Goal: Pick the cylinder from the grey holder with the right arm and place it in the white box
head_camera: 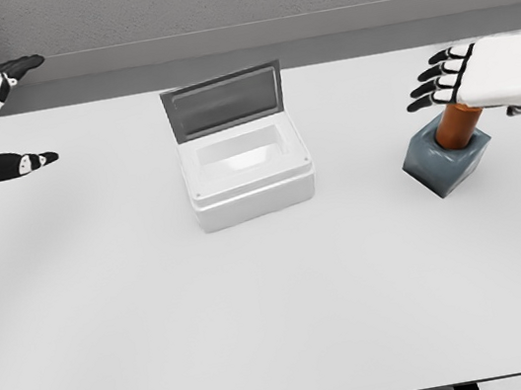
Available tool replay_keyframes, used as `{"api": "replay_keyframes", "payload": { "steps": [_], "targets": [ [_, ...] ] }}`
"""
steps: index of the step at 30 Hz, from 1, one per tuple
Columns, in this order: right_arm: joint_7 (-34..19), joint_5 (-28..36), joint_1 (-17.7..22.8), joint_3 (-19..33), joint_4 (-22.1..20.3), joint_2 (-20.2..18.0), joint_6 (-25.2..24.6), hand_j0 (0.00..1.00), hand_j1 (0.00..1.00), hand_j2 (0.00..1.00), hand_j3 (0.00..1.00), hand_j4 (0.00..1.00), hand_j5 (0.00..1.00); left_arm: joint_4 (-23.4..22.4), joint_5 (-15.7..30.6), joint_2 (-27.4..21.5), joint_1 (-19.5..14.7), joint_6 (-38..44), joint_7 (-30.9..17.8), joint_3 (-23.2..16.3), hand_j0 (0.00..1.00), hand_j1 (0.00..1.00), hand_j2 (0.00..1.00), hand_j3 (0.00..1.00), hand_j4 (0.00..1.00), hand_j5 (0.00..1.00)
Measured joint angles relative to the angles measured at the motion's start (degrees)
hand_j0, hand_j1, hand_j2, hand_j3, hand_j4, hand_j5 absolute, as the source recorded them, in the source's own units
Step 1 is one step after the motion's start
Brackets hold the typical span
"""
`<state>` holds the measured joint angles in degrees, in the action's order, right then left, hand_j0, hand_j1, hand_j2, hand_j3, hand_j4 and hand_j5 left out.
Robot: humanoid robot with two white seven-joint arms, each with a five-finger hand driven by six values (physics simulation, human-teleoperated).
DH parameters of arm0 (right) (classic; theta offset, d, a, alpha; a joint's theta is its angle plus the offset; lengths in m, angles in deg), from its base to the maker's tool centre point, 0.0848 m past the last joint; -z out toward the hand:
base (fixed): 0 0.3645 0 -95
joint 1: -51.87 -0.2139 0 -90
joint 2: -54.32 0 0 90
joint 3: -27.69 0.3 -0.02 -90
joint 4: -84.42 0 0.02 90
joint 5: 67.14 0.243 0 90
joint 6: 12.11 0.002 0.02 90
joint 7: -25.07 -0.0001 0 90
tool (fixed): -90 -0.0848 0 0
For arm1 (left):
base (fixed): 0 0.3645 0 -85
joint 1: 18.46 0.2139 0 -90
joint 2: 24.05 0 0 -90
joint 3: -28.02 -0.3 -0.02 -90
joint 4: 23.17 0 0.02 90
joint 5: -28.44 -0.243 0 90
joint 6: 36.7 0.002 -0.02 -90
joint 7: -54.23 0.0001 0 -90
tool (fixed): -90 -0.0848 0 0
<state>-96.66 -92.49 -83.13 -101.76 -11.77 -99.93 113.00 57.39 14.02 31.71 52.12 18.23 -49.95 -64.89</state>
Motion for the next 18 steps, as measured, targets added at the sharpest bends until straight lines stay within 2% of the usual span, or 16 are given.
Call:
{"api": "replay_keyframes", "payload": {
  "steps": [6,12,18],
  "targets": [
    [-2.8,0.0,-3.9,-0.3,3.3,3.8,0.0,0.99,0.99,0.99,0.99,0.99,0.99,0.3,0.0,1.6,0.8,0.0,0.0,-0.1,1.0,1.0,1.0,1.0,1.0,1.0],
    [-3.2,-0.1,-4.0,-1.2,7.6,6.5,0.0,0.99,0.99,0.99,0.99,0.99,0.99,-0.1,-0.1,2.9,2.1,0.0,0.0,-0.2,1.0,1.0,1.0,1.0,1.0,1.0],
    [-3.3,-1.2,-4.0,-2.9,8.9,6.7,0.0,0.99,0.99,0.99,0.99,0.99,0.99,0.4,0.2,2.8,3.4,0.0,0.0,-0.3,1.0,1.0,1.0,1.0,1.0,1.0]
  ]
}}
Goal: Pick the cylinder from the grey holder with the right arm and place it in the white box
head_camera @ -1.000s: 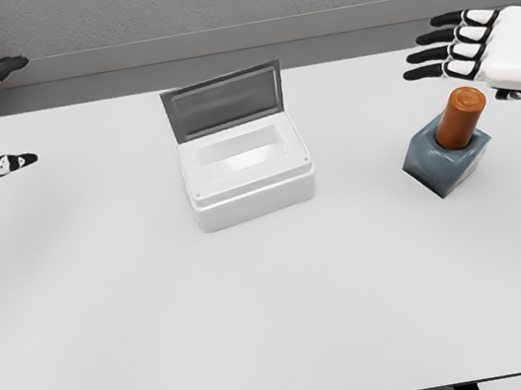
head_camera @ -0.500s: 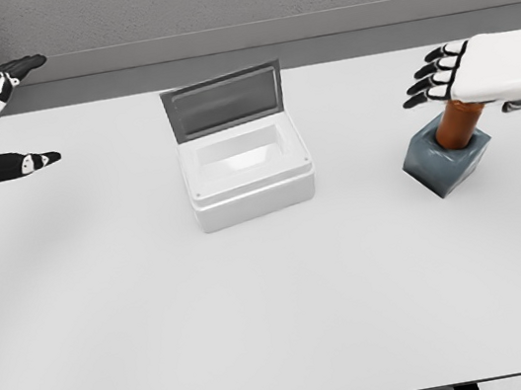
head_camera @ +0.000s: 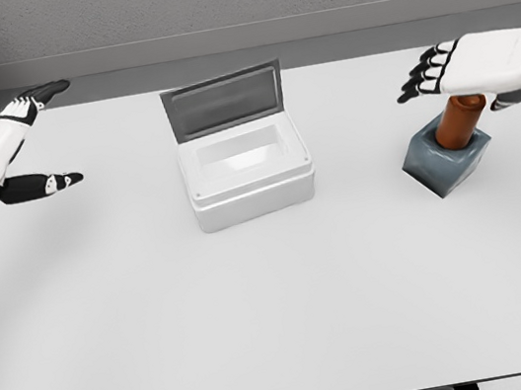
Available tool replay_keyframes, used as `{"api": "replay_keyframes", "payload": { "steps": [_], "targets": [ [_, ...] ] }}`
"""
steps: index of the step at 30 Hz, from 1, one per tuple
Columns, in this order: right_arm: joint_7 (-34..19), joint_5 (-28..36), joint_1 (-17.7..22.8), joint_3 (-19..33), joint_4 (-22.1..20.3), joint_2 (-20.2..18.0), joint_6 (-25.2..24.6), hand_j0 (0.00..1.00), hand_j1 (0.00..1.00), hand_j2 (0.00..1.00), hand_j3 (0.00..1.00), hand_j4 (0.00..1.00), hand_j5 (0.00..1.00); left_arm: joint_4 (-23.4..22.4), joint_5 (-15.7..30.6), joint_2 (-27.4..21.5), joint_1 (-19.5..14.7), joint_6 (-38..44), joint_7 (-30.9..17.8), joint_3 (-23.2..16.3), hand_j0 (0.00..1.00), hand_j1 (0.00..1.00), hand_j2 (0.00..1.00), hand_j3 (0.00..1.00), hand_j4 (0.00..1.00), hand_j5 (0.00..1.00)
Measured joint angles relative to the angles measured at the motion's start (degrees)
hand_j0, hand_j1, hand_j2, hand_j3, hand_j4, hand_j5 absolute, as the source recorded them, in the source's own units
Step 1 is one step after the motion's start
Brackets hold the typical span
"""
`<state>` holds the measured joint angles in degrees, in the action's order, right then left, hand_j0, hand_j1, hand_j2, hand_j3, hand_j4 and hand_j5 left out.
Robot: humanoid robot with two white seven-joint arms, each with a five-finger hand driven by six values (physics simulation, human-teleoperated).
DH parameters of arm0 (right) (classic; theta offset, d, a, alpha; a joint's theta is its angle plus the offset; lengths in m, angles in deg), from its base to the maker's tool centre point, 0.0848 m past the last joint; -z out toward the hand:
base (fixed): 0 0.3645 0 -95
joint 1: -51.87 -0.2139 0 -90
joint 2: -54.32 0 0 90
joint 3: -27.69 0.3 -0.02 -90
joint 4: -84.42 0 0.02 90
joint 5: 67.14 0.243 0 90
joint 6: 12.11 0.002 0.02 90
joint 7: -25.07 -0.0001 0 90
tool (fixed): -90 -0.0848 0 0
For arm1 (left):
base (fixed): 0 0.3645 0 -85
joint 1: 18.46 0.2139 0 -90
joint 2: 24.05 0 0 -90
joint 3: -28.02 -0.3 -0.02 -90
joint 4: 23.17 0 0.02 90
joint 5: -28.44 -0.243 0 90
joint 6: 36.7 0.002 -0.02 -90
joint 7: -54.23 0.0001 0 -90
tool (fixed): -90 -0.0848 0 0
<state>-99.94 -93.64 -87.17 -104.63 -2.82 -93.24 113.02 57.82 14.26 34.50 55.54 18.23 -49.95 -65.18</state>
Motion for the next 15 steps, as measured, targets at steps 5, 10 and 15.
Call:
{"api": "replay_keyframes", "payload": {
  "steps": [5,10,15],
  "targets": [
    [0.0,-0.6,0.1,-1.8,0.1,0.2,0.0,0.99,0.99,0.99,0.99,0.99,0.99,0.0,0.0,-0.1,-0.1,0.0,0.0,0.0,1.0,1.0,1.0,1.0,1.0,1.0],
    [0.0,-1.6,0.1,-2.5,1.5,1.6,0.0,0.98,0.98,0.98,0.98,0.98,0.98,-2.0,0.1,-0.4,-1.3,0.0,0.3,-0.6,1.0,1.0,1.0,1.0,1.0,1.0],
    [0.0,-2.8,0.1,-2.6,2.5,2.5,0.0,0.92,0.92,0.92,0.92,0.92,0.92,-2.7,11.0,-3.9,-5.4,0.0,0.4,-9.0,1.0,1.0,1.0,1.0,1.0,1.0]
  ]
}}
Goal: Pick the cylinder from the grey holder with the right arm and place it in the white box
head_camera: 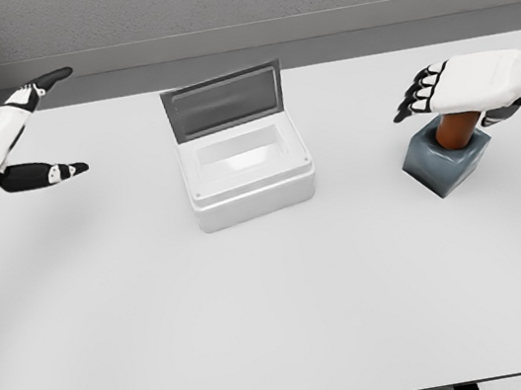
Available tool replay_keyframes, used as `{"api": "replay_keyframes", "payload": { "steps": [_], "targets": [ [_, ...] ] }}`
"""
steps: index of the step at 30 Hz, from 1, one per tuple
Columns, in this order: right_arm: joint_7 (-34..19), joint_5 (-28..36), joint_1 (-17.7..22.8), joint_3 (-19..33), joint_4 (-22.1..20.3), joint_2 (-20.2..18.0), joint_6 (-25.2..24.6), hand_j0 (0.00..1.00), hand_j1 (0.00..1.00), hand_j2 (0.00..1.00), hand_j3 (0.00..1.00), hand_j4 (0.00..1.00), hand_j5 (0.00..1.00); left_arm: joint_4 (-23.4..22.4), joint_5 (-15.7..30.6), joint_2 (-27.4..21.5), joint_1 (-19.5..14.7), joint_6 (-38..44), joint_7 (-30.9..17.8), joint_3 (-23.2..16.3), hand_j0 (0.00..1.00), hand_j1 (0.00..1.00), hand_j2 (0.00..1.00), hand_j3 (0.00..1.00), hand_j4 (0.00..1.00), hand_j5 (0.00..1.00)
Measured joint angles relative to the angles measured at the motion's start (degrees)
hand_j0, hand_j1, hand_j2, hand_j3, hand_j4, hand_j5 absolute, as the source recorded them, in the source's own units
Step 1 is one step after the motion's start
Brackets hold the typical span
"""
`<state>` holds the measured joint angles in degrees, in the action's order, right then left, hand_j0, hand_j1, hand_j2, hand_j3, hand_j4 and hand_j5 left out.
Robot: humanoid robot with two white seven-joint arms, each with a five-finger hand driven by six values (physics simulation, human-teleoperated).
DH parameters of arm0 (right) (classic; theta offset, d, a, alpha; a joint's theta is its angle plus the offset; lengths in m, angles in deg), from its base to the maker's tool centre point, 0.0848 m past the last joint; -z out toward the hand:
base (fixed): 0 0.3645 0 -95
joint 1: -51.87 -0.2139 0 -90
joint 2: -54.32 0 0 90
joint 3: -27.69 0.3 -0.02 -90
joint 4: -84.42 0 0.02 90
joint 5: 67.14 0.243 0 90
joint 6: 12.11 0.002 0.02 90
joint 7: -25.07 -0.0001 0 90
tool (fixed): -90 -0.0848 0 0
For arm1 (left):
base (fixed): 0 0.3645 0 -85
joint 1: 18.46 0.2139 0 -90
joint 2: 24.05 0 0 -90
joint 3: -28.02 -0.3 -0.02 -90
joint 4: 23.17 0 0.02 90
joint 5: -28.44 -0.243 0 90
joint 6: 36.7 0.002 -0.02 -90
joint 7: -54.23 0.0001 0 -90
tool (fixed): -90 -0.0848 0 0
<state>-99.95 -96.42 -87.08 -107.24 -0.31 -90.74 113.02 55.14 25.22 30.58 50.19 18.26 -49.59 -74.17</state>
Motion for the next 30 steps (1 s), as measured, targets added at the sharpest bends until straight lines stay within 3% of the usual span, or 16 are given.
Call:
{"api": "replay_keyframes", "payload": {
  "steps": [5,8,10,17,18,23,30],
  "targets": [
    [0.0,-1.6,0.1,-0.2,0.1,-0.1,0.0,0.88,0.88,0.88,0.88,0.88,0.88,0.8,16.8,-3.1,-5.6,0.0,-0.8,-13.0,1.0,1.0,1.0,1.0,1.0,1.0],
    [0.0,-2.5,0.1,-0.2,0.1,-0.3,0.0,0.83,0.83,0.83,0.83,0.83,0.83,1.6,24.7,-3.6,-6.9,2.0,-3.4,-16.9,1.0,1.0,1.0,1.0,1.0,1.0],
    [0.0,-2.8,0.1,-0.4,0.0,-0.4,0.0,0.79,0.79,0.79,0.79,0.79,0.79,2.0,27.7,-3.7,-7.1,3.8,-4.6,-18.0,1.0,1.0,1.0,1.0,1.0,1.0],
    [0.1,-3.0,0.1,-1.4,-0.2,-0.8,-0.6,0.7,0.7,0.7,0.7,0.7,0.7,1.6,30.9,-3.7,-9.5,10.7,-5.7,-19.0,1.0,1.0,1.0,1.0,1.0,1.0],
    [0.2,-2.7,0.1,-1.4,-0.2,-0.9,-0.9,0.64,0.64,0.64,0.64,0.64,0.64,1.4,30.8,-3.7,-9.7,11.8,-5.7,-19.0,1.0,1.0,1.0,1.0,1.0,1.0],
    [0.1,-2.7,0.0,-1.5,-0.2,-1.0,-1.1,0.54,0.54,0.54,0.54,0.54,0.54,0.5,30.5,-3.8,-10.3,14.1,-5.6,-18.4,1.0,1.0,1.0,1.0,1.0,1.0],
    [-0.3,-3.5,-0.5,-1.7,-0.2,-0.8,-0.3,0.51,0.51,0.51,0.51,0.51,0.51,-2.7,28.6,-4.0,-11.1,14.7,-5.5,-17.8,1.0,1.0,1.0,1.0,1.0,1.0]
  ]
}}
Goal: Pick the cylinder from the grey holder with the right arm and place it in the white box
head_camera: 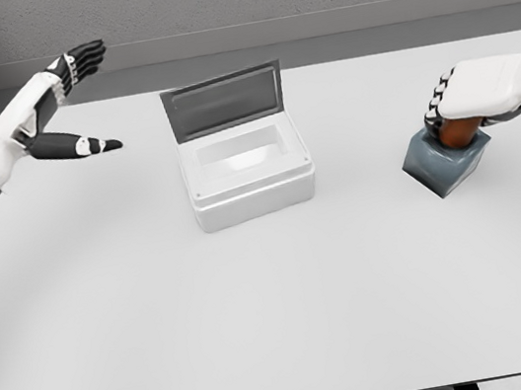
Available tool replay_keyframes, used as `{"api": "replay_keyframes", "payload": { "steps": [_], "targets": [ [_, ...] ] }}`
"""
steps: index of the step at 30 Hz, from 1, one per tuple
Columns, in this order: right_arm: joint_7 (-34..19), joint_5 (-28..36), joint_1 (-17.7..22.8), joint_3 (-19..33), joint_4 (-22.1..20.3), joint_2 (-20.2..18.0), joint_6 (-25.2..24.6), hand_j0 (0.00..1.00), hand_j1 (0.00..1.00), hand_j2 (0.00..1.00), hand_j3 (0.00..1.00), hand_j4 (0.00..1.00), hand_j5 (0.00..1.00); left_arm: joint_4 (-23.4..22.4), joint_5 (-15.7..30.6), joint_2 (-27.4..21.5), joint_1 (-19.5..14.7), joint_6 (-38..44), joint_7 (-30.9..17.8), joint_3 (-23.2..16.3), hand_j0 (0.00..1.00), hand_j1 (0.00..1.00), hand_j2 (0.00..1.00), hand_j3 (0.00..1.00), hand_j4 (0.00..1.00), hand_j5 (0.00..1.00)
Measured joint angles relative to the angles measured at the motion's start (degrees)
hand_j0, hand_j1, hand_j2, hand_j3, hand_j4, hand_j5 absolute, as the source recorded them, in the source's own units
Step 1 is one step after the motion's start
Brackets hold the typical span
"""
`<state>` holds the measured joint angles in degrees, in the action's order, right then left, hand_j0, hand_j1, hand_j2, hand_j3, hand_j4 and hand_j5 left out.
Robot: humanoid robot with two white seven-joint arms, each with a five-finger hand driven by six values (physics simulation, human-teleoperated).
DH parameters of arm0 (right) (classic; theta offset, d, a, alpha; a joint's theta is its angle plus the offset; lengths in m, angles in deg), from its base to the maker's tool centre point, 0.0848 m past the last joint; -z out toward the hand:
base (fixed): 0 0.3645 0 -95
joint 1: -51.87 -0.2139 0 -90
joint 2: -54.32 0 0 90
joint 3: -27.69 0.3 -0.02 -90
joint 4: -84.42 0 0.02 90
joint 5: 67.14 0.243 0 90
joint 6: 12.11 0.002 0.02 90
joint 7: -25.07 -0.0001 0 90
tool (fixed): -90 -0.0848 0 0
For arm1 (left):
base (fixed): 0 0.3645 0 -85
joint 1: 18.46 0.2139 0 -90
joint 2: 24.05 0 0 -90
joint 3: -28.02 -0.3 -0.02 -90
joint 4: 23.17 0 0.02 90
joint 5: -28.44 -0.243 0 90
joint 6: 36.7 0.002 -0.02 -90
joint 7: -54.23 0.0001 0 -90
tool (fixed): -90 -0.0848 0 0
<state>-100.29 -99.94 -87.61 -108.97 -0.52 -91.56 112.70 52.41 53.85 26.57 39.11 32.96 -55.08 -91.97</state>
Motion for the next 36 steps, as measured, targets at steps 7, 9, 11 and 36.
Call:
{"api": "replay_keyframes", "payload": {
  "steps": [7,9,11,36],
  "targets": [
    [0.3,0.0,-0.7,0.1,-0.5,-0.1,0.3,0.49,0.49,0.49,0.49,0.49,0.49,-0.1,-0.2,-0.2,-0.3,3.3,-0.3,-0.2,1.0,1.0,1.0,1.0,1.0,1.0],
    [0.2,0.1,-0.7,0.1,-0.7,-0.4,0.3,0.49,0.49,0.49,0.49,0.49,0.49,0.0,-0.1,-0.2,-0.4,5.9,-0.4,-0.4,1.0,1.0,1.0,1.0,1.0,1.0],
    [0.3,0.3,-1.1,0.2,-1.2,-0.7,0.3,0.49,0.49,0.49,0.49,0.49,0.49,0.2,0.1,-0.1,-0.6,8.5,-0.4,-0.6,1.0,1.0,1.0,1.0,1.0,1.0],
    [0.3,-0.3,-5.9,0.1,-3.7,2.2,0.3,0.49,0.49,0.49,0.49,0.49,0.49,0.5,1.2,0.2,-0.8,14.0,-3.4,-1.6,1.0,1.0,1.0,1.0,1.0,1.0]
  ]
}}
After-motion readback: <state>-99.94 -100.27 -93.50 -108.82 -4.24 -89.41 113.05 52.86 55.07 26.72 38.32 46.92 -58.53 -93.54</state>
